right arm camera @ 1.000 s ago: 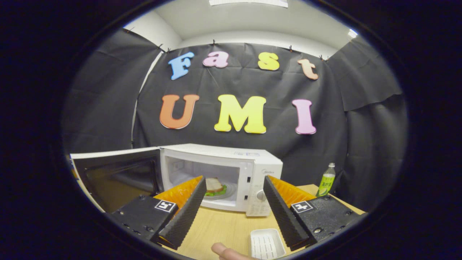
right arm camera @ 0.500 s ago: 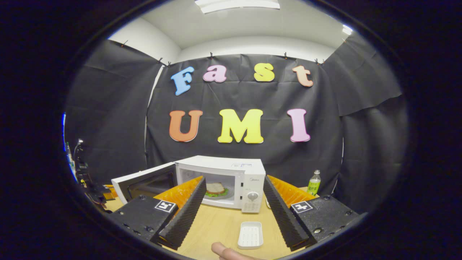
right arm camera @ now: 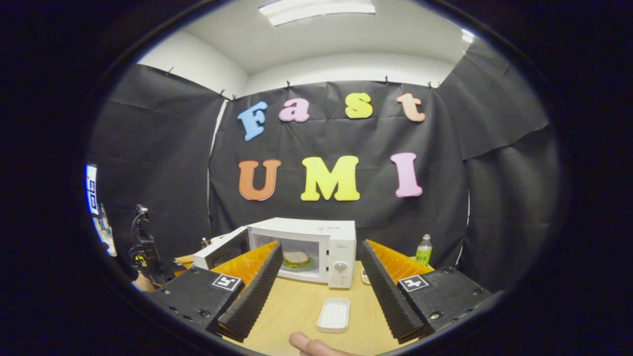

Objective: Open the microwave oven with the left hand, put the food in, and close the microwave oven.

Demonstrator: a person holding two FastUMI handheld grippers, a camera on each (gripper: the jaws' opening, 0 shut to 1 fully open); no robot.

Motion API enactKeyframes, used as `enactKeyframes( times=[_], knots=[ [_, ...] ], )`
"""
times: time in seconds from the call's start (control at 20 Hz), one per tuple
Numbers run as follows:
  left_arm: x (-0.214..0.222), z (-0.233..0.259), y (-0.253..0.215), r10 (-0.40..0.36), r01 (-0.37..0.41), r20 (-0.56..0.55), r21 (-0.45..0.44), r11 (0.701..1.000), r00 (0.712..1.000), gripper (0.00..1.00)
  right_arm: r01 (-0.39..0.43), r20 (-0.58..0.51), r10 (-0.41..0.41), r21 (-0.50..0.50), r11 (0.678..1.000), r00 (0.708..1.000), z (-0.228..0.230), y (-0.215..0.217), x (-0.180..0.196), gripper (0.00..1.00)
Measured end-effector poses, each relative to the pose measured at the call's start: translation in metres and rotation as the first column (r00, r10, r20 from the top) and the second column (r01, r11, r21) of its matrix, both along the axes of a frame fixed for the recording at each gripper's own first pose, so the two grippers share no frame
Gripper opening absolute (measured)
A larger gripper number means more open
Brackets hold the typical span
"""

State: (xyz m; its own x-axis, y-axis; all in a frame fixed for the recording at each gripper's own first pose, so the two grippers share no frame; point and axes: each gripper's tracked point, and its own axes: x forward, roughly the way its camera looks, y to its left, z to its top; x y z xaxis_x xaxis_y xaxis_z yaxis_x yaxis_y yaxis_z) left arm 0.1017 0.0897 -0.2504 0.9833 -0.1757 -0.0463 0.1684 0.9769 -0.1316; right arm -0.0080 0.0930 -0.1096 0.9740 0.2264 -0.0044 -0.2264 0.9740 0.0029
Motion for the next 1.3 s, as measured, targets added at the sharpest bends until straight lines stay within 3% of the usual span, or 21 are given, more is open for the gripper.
enactKeyframes(
  times=[0.15,0.35,0.45,0.55,0.65,0.7,0.75,0.8,0.9,1.0,1.05,1.15,1.25,1.3],
  knots=[
    [0.022,0.002,-0.031,-0.058,0.058,0.009,-0.037,0.998,0.998,0.00,-0.025,0.020,0.025,0.012,1.000,0.999,0.000,-0.008,-0.009,0.96],
    [0.054,0.008,-0.066,-0.087,0.088,0.040,-0.023,0.996,0.995,0.00,-0.100,0.100,0.095,0.047,0.994,0.990,0.005,-0.012,-0.013,0.96],
    [0.068,0.006,-0.083,-0.105,0.106,0.037,-0.025,0.994,0.994,0.00,-0.087,0.111,0.081,0.051,0.995,0.991,-0.004,-0.029,-0.007,1.00],
    [0.085,0.008,-0.105,-0.127,0.129,0.050,-0.035,0.991,0.991,0.00,-0.051,0.128,0.047,0.032,0.998,0.991,-0.007,-0.047,0.003,0.96],
    [0.104,0.003,-0.126,-0.151,0.152,0.033,-0.013,0.988,0.988,0.00,-0.012,0.136,0.010,0.013,1.000,0.991,-0.014,-0.063,0.015,1.00],
    [0.113,-0.001,-0.136,-0.162,0.162,0.028,0.003,0.987,0.986,0.00,-0.011,0.134,0.010,0.006,1.000,0.991,-0.020,-0.065,0.020,0.96],
    [0.117,-0.004,-0.147,-0.174,0.174,0.026,0.020,0.985,0.984,0.00,-0.020,0.127,0.019,0.006,1.000,0.992,-0.024,-0.066,0.023,1.00],
    [0.123,-0.006,-0.154,-0.175,0.174,0.024,0.036,0.984,0.984,0.00,-0.037,0.116,0.035,0.014,0.999,0.993,-0.028,-0.066,0.028,0.96],
    [0.137,-0.007,-0.170,-0.185,0.184,0.019,0.041,0.982,0.983,0.00,-0.072,0.100,0.067,0.040,0.997,0.993,-0.035,-0.067,0.036,1.00],
    [0.151,-0.005,-0.181,-0.187,0.186,0.024,0.021,0.982,0.982,0.00,-0.054,0.082,0.051,0.036,0.998,0.995,-0.045,-0.077,0.049,0.96],
    [0.156,-0.004,-0.189,-0.198,0.198,0.026,0.005,0.980,0.980,0.00,-0.041,0.073,0.039,0.032,0.999,0.997,-0.049,-0.082,0.055,1.00],
    [0.165,0.001,-0.197,-0.198,0.199,0.032,-0.001,0.980,0.980,0.00,-0.026,0.056,0.024,0.042,0.999,0.998,-0.058,-0.089,0.064,0.96],
    [0.175,0.003,-0.207,-0.197,0.198,0.038,-0.009,0.980,0.980,0.00,-0.024,0.046,0.021,0.061,0.998,0.999,-0.063,-0.093,0.071,1.00],
    [0.180,0.001,-0.211,-0.198,0.198,0.031,-0.007,0.980,0.980,0.00,-0.023,0.043,0.020,0.070,0.997,0.999,-0.066,-0.096,0.075,0.96]
  ],
)
